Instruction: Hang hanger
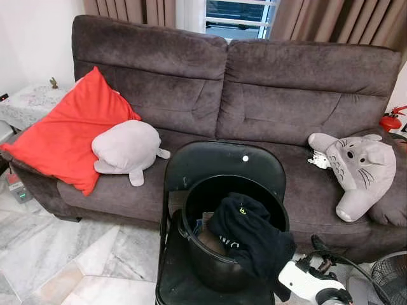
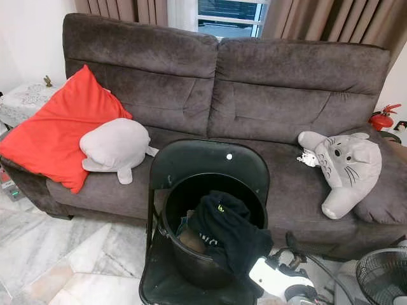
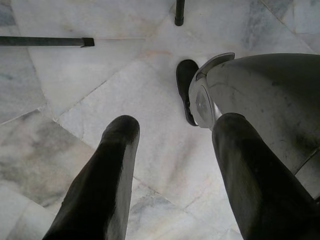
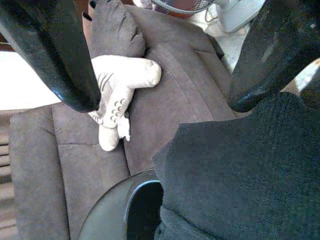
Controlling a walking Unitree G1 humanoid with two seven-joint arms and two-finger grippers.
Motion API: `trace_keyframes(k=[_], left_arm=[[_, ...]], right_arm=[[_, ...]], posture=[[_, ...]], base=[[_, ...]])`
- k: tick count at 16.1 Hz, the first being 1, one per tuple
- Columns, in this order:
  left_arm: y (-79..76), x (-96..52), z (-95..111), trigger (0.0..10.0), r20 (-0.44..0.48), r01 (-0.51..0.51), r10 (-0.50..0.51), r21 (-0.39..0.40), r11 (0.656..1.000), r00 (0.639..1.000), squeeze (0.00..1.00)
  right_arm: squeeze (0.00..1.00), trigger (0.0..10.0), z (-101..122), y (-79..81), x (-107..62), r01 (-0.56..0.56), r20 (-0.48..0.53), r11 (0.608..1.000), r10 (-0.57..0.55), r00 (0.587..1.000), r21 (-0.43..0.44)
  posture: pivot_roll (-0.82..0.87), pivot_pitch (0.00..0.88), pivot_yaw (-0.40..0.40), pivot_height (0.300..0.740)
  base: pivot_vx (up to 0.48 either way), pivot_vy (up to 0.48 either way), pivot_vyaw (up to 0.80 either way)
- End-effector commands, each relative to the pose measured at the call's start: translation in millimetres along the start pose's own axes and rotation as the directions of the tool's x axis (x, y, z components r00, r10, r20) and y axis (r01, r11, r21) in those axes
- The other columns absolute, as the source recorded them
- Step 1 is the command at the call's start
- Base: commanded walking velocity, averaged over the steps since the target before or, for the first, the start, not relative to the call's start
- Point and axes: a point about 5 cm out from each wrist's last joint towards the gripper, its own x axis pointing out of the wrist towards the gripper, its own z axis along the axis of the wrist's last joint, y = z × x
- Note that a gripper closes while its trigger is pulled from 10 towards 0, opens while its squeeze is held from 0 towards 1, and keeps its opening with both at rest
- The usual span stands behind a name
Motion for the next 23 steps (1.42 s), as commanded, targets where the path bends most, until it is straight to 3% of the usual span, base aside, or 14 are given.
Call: trace_keyframes(k=[1,7,13,19,23], left_arm=[[-2.5,0.2,-3.2,10.0,-0.020,0.011,-0.011,-0.003,1.000,1.000,0.00],[-1.7,0.0,-3.3,10.0,-0.020,0.009,-0.009,-0.009,1.000,1.000,0.00],[-0.6,-0.2,-3.8,10.0,-0.021,0.006,-0.006,-0.005,1.000,1.000,0.00],[-0.2,-0.3,-3.9,10.0,-0.025,0.013,-0.013,0.004,1.000,1.000,0.00],[-0.1,-0.3,-3.5,10.0,-0.025,0.014,-0.014,0.006,1.000,1.000,0.00]], right_arm=[[0.00,10.0,-2.9,3.1,-1.2,-0.019,-0.020,1.000,0.020,1.000,0.012],[0.00,10.0,3.6,11.3,2.1,-0.070,-0.017,0.997,0.071,0.997,0.028],[0.00,10.0,7.5,6.2,5.3,-0.013,0.016,0.999,0.012,1.000,0.034],[0.00,10.0,12.5,1.8,-6.1,0.078,0.076,0.997,-0.079,0.994,0.019],[0.00,10.0,15.4,3.1,-15.4,0.071,0.108,0.997,-0.071,0.992,0.004]], posture=[[0.05,0.000,-0.052,0.740],[0.06,0.000,-0.052,0.740],[0.06,0.000,-0.048,0.740],[0.05,0.000,-0.040,0.740],[0.05,0.000,-0.043,0.740]], base=[[0.000,0.000,0.00],[0.000,0.000,0.00],[0.000,0.000,0.00],[0.000,0.000,0.00],[0.000,0.000,0.00]])
